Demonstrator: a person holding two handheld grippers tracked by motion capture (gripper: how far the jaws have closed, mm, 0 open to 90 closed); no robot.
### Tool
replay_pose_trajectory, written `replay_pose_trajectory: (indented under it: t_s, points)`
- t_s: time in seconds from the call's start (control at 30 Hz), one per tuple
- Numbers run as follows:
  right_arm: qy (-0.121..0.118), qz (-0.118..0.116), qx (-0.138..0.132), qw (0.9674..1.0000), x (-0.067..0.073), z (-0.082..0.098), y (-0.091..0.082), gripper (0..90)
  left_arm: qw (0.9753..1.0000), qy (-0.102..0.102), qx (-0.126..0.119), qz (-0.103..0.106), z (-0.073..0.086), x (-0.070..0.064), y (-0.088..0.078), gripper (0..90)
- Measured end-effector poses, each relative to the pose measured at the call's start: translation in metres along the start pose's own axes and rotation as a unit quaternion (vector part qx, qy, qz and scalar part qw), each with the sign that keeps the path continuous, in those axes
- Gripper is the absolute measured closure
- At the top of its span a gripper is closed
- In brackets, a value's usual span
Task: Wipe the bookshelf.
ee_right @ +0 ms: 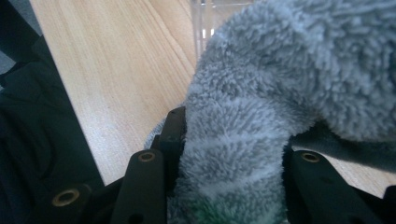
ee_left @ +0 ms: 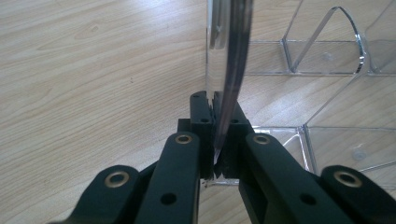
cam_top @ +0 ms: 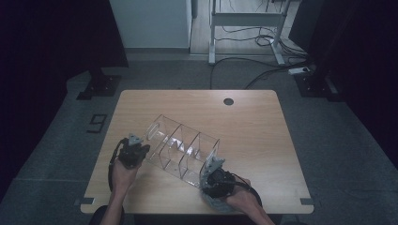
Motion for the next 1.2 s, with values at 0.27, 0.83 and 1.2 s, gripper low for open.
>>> replay_pose_trajectory:
  t_s: [0.27,0.83,1.2]
  points:
    - [0.002,0.008,0.006,0.9999,-0.003,0.000,-0.004,65.1,0.9999,0.000,-0.008,0.012,0.001,0.002,0.000,87.2]
    - [0.039,0.058,-0.046,0.9965,-0.042,-0.003,-0.055,65.9,0.9997,0.001,-0.015,0.021,0.002,0.004,0.000,86.9]
    - [0.058,0.080,-0.089,0.9912,-0.068,-0.013,-0.089,65.8,0.9995,0.000,-0.016,0.026,0.003,0.004,0.001,86.8]
Point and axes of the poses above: each handheld gripper's, and its own axes: y roughly forward along the jaws, z roughly out of its underside, x roughly to its left, the point moved 6 cm from there along y, roughly forward along the jaws, and after that the axes turned 7 degrees about y, right-handed, at the moved point
